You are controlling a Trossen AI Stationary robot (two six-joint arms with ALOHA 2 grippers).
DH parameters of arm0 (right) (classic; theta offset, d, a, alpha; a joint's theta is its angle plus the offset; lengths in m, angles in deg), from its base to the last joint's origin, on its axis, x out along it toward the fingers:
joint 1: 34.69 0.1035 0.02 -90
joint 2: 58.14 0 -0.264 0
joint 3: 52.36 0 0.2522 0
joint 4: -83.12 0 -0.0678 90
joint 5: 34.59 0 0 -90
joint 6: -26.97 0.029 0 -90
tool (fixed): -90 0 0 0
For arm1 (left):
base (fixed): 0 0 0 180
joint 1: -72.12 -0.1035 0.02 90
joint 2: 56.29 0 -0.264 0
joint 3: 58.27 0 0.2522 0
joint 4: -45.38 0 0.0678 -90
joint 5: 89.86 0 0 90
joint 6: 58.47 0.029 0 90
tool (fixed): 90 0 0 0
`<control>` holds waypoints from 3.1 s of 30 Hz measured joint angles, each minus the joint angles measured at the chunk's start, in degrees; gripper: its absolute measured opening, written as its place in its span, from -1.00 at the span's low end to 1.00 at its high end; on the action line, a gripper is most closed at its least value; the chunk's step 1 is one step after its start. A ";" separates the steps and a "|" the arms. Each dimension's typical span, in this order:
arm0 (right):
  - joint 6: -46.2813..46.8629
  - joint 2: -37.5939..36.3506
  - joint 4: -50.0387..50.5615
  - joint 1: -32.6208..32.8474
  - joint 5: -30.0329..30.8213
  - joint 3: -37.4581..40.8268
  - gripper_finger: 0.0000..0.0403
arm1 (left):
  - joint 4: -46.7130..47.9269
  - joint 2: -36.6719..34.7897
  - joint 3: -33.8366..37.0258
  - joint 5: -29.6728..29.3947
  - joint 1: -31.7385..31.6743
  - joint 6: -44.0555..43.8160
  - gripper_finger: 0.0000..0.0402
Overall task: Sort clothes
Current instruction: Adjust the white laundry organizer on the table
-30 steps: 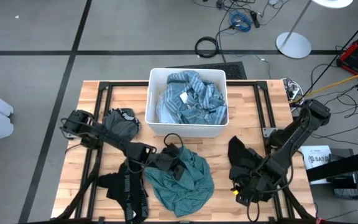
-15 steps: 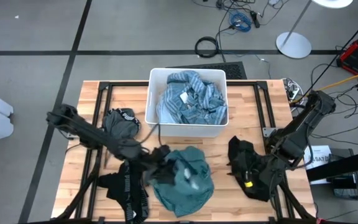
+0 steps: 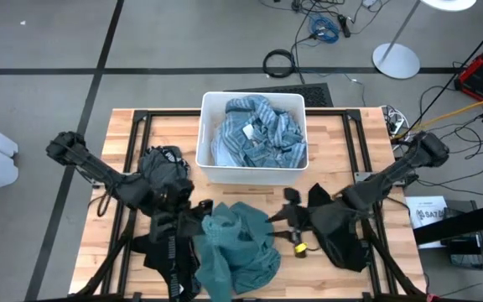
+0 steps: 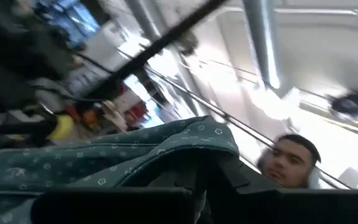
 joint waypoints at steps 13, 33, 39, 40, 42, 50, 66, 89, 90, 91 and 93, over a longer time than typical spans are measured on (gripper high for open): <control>4.02 16.95 -18.44 -8.00 -11.35 0.02 -0.25 | 21.13 -0.65 -0.79 16.58 10.34 -23.46 -0.89; -8.33 46.00 -13.83 -12.49 -25.21 -25.22 -0.25 | 41.19 4.93 -0.79 16.71 21.93 -44.26 -0.89; -26.36 49.65 1.12 -11.38 -26.10 -36.08 -0.25 | 40.57 5.75 -0.78 15.00 25.20 -48.30 -0.89; -29.70 49.90 2.47 -11.21 -25.89 -36.90 -0.25 | 40.45 5.75 -0.79 14.15 25.52 -48.51 -0.89; -36.35 50.01 3.40 -10.73 -24.87 -37.70 -0.25 | 40.36 5.75 -0.77 12.42 25.95 -48.72 -0.89; -44.41 49.99 4.72 -9.97 -21.90 -37.79 -0.25 | 40.21 5.75 -0.79 8.69 26.11 -48.32 -0.89; -45.66 55.07 -3.29 -9.58 -16.92 -40.00 -0.72 | 40.31 5.75 -0.76 8.13 25.16 -47.26 -0.89; -30.61 21.11 46.49 -11.78 -19.33 -41.94 -1.00 | 26.77 5.64 -0.74 0.39 14.48 -13.72 -0.89; -31.26 21.40 46.15 -11.87 -21.21 -41.91 -1.00 | 26.95 5.64 -0.74 0.98 14.79 -14.03 -0.89; -32.37 22.02 45.44 -11.93 -22.17 -41.75 -1.00 | 27.41 5.64 -0.74 1.34 15.12 -15.09 -0.89; -35.80 23.92 42.44 -12.14 -22.75 -41.06 -1.00 | 28.88 5.64 -0.74 1.93 15.71 -18.72 -0.89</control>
